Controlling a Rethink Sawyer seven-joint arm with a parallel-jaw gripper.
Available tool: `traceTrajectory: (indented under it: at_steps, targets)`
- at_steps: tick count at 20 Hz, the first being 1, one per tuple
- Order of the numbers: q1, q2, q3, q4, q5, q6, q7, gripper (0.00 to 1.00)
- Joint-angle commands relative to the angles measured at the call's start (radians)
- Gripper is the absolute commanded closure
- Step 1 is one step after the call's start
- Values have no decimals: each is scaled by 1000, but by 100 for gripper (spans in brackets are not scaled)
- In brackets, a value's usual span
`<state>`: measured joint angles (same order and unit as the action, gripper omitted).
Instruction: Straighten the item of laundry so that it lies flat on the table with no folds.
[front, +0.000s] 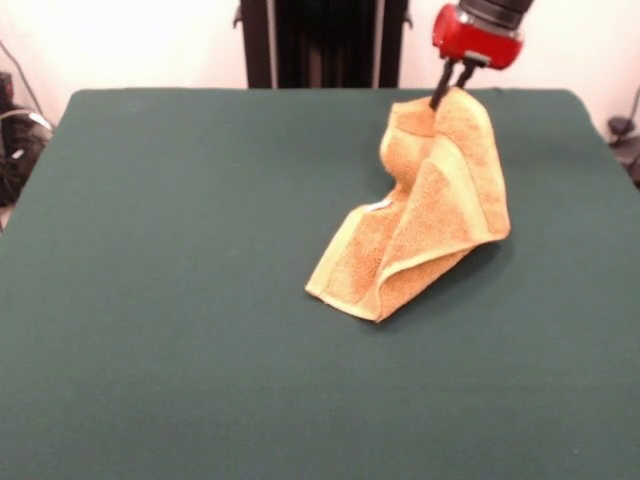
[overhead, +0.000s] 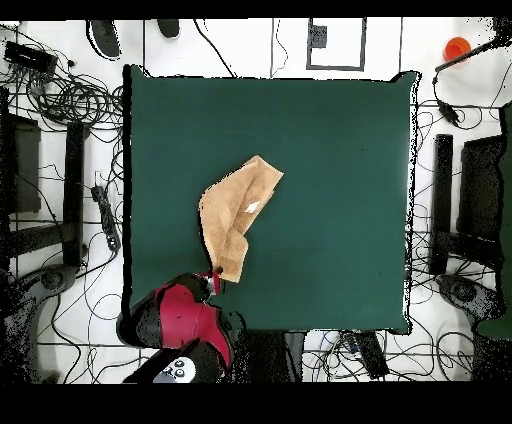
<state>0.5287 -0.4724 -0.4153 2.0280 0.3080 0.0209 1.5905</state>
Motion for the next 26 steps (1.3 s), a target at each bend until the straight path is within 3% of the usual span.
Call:
traceTrajectory:
  at_steps: [1,5,11,26]
  targets:
    - [63,137,26,15,150,-58,370,100]
    - [92,187,30,9,212,-107,414,100]
    - [92,191,57,13,238,-107,426,100]
    - [9,156,133,18,204,-45,422,100]
